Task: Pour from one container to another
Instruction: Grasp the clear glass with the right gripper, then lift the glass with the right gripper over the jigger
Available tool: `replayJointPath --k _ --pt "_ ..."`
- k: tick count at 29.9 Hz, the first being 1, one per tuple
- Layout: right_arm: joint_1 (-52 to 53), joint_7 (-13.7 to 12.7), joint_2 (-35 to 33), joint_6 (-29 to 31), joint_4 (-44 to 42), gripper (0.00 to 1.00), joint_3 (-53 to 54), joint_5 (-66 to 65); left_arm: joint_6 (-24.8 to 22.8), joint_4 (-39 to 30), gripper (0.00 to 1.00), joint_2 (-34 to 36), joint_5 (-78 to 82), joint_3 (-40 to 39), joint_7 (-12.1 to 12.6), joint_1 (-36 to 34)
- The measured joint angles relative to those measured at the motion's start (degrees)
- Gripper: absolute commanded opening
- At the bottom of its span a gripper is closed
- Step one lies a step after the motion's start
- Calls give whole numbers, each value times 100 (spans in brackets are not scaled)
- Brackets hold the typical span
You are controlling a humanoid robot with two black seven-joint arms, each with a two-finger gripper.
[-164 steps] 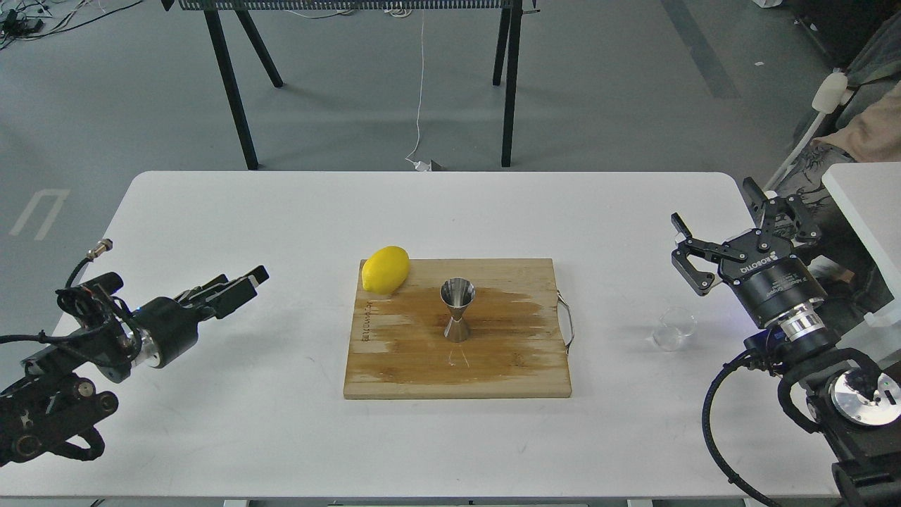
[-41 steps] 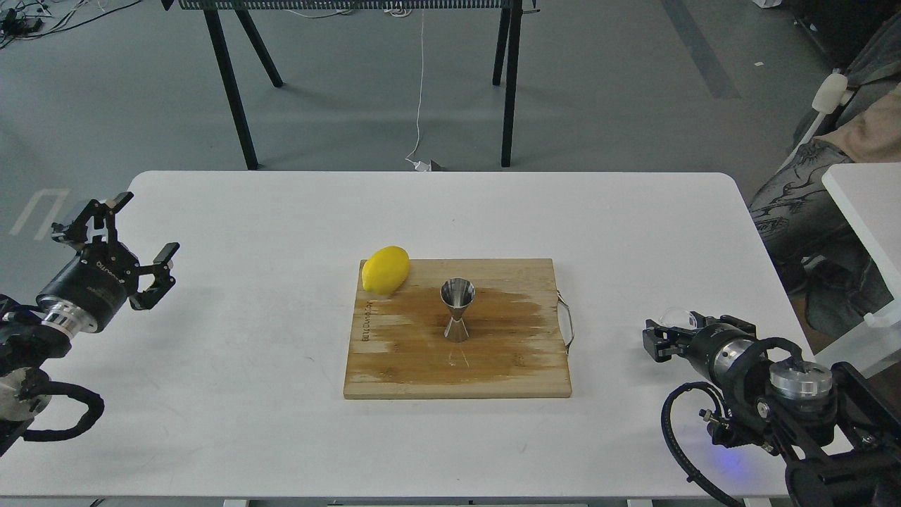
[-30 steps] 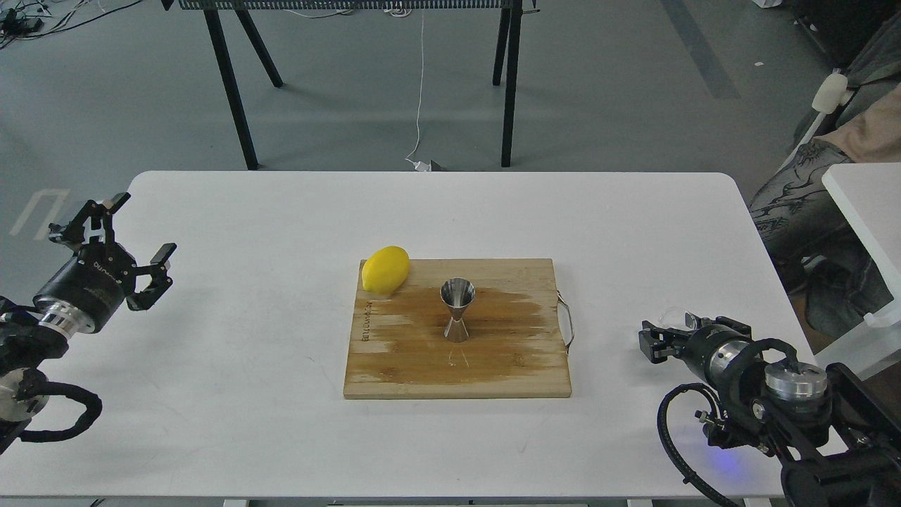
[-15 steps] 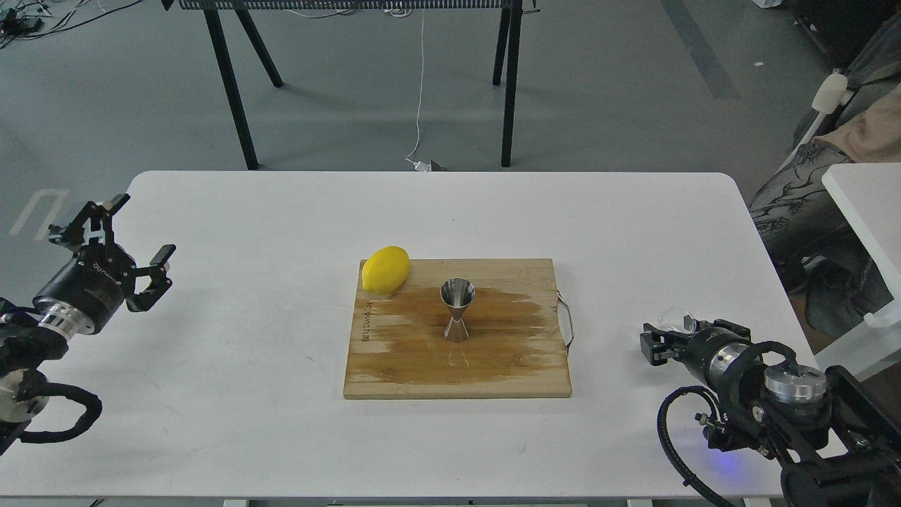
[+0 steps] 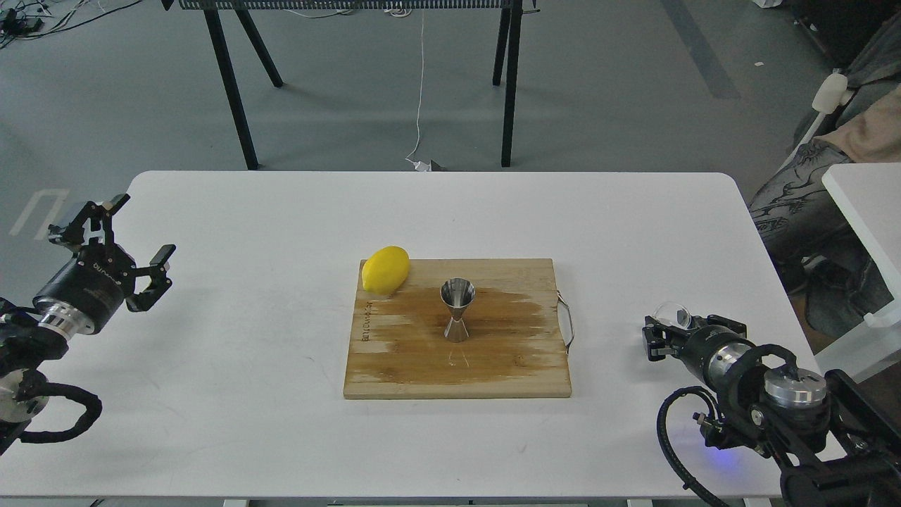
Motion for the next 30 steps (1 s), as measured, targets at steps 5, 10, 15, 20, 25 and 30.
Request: replayJointPath --k 5,10,15,20,25,30 --pt "85 0 1 235 184 39 0 -18 0 0 99 -4 -4 0 0 -6" --pt "478 -52 -49 586 693 38 -8 -476 0 -1 99 -10 -6 0 0 -4" --pt "1146 -168 9 702 1038 38 -202 -1506 0 -10 99 -71 1 0 0 -4" --pt "1915 -209 135 786 1076 37 -1145 -2439 0 -10 99 -84 1 0 0 22" --pt "2392 -207 289 816 1083 37 -2128 -3547 0 -10 99 -85 -4 0 0 68" --pt "2558 -210 484 819 1089 37 -2858 -4429 0 -9 99 -85 -4 0 0 72"
